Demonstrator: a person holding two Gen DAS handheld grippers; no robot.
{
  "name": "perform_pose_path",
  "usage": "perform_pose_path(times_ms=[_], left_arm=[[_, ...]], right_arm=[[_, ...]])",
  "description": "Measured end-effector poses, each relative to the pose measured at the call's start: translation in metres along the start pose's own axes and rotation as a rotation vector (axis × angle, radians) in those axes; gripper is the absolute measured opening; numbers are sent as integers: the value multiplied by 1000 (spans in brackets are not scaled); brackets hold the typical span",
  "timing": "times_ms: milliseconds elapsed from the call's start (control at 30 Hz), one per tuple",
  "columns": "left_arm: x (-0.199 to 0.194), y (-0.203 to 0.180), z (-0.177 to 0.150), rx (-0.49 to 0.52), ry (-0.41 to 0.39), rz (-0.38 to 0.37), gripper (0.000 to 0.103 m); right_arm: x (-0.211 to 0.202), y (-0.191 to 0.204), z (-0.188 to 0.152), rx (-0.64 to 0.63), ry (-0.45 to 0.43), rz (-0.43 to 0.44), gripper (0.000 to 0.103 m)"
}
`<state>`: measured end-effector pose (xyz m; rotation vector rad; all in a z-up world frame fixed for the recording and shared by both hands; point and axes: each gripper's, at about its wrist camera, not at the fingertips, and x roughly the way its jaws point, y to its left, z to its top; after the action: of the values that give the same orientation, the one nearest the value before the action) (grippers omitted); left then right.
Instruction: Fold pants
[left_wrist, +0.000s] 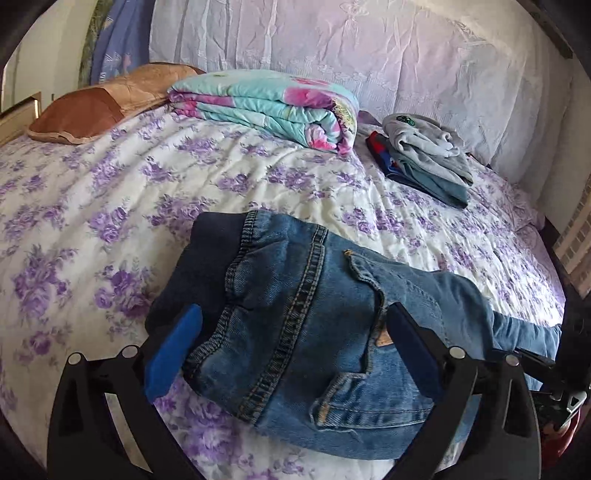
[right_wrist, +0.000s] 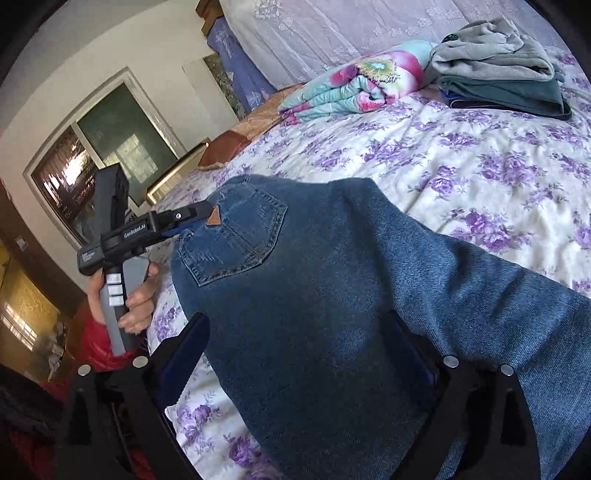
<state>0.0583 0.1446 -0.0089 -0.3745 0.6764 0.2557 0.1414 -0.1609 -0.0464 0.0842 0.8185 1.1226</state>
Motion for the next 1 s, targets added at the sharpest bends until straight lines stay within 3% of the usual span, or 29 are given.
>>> perform_pose_path(times_ms=[67, 133, 200, 267, 333, 400, 467, 567, 667, 767, 833, 933, 1000], left_arm=[[-18, -4, 2, -12, -41, -57, 97], [-36, -9, 3, -20, -77, -127, 97], [-50, -22, 2, 3, -100, -186, 97], [-46, -37, -1, 44, -76, -218, 97], [-22, -56, -13, 115, -9, -184, 98], [10, -67, -29, 192, 27, -37, 98], [17, -77, -38, 262, 26, 59, 98], [1, -77, -38, 225, -15, 59, 98], [-14, -65, -37, 139, -45, -3, 98], [-31, -70, -38, 89, -75, -179, 98], [-37, -83, -41, 112, -98, -239, 98], [-33, -110, -52, 224, -126, -212, 98], [-19, -117, -64, 268, -116, -137, 98]], right_arm=[[-19, 1, -4, 1, -99, -9, 95], [-33, 3, -9, 19, -134, 30, 96], [-33, 2, -19, 32, -88, 13, 99], [-22, 1, -30, -5, -9, -98, 99], [-22, 10, -33, -60, -7, -139, 100], [-20, 10, -32, -70, -2, -156, 99], [-27, 9, -34, -54, -30, -173, 99], [-63, 0, -43, 17, -113, -177, 99], [-125, -25, -67, 201, -193, -190, 99], [-182, -66, -105, 484, -239, -171, 99], [-212, -91, -122, 664, -293, -146, 99], [-245, -113, -137, 798, -448, -5, 99], [-249, -121, -143, 852, -458, -21, 99]])
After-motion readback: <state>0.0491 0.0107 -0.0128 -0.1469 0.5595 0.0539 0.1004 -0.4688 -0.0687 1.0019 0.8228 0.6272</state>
